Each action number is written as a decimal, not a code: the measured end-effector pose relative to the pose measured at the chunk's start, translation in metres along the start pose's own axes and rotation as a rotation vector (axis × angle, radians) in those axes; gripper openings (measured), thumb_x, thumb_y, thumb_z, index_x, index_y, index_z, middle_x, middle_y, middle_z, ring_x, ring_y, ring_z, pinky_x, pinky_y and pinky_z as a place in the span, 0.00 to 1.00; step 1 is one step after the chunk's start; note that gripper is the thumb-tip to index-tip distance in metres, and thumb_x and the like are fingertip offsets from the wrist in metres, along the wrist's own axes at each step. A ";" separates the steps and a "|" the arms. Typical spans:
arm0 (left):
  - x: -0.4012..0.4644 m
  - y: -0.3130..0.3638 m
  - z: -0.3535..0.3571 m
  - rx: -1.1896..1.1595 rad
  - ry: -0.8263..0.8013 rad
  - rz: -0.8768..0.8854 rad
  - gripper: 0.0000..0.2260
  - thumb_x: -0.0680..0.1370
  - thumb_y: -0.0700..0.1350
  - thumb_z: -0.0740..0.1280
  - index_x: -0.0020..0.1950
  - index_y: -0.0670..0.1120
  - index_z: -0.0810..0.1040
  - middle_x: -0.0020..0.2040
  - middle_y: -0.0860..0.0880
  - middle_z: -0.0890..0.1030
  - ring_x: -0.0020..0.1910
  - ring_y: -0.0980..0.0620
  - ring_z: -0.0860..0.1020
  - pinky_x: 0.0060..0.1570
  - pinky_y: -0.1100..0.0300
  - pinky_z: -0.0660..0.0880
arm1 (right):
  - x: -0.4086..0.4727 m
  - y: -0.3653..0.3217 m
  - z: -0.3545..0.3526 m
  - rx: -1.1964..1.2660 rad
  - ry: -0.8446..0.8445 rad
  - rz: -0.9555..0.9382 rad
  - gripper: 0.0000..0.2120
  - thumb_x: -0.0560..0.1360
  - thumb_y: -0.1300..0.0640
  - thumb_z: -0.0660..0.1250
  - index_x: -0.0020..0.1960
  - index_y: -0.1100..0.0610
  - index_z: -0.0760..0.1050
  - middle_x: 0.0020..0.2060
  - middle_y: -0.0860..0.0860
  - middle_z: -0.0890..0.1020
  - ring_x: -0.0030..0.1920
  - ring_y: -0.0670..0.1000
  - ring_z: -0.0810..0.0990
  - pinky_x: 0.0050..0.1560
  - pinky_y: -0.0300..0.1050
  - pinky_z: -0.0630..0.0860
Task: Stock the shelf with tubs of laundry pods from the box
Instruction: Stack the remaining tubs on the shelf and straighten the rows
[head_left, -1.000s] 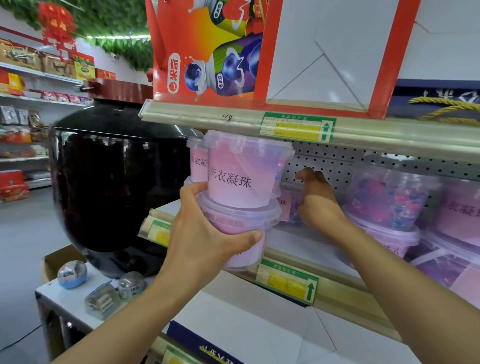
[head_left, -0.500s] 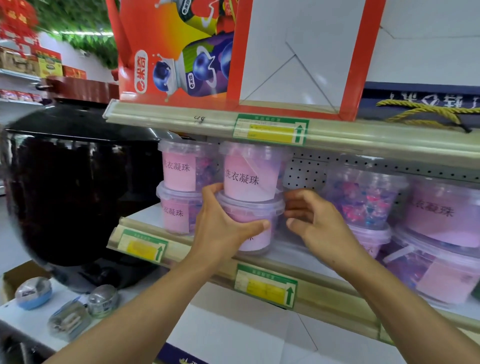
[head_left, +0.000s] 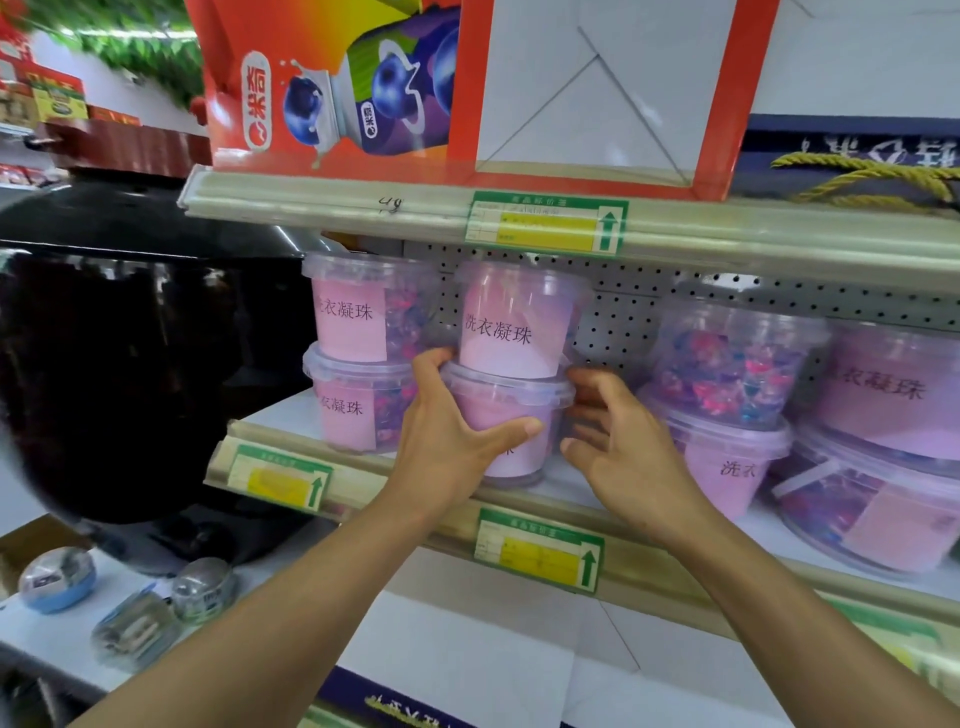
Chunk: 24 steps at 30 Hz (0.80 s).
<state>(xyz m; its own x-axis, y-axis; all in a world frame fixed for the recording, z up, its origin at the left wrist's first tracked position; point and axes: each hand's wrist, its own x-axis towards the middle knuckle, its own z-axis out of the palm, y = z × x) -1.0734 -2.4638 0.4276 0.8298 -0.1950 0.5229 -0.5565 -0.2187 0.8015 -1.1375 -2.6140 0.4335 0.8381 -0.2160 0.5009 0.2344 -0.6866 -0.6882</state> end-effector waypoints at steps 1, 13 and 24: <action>0.001 -0.001 0.000 0.003 -0.010 0.006 0.38 0.64 0.51 0.78 0.65 0.49 0.58 0.57 0.54 0.72 0.52 0.54 0.72 0.41 0.70 0.63 | 0.000 0.000 0.000 -0.001 0.003 -0.003 0.28 0.72 0.69 0.64 0.68 0.52 0.65 0.61 0.52 0.74 0.59 0.46 0.76 0.62 0.46 0.74; -0.003 -0.019 -0.011 0.110 -0.129 0.079 0.37 0.68 0.51 0.75 0.70 0.49 0.57 0.65 0.51 0.73 0.62 0.50 0.72 0.58 0.58 0.69 | -0.015 0.001 0.005 -0.128 0.035 -0.053 0.31 0.71 0.68 0.63 0.70 0.49 0.62 0.64 0.48 0.73 0.62 0.45 0.74 0.65 0.45 0.71; -0.006 -0.023 -0.018 0.146 -0.150 0.116 0.37 0.70 0.49 0.73 0.73 0.52 0.55 0.68 0.49 0.72 0.66 0.48 0.71 0.64 0.49 0.69 | -0.025 -0.005 0.009 -0.284 0.055 -0.036 0.34 0.72 0.65 0.64 0.73 0.49 0.57 0.68 0.47 0.70 0.67 0.47 0.69 0.68 0.44 0.66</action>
<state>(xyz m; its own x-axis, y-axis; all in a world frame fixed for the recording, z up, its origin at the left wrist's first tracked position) -1.0646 -2.4402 0.4112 0.7505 -0.3643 0.5515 -0.6570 -0.3205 0.6823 -1.1548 -2.5992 0.4196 0.8019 -0.2204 0.5553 0.1092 -0.8597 -0.4991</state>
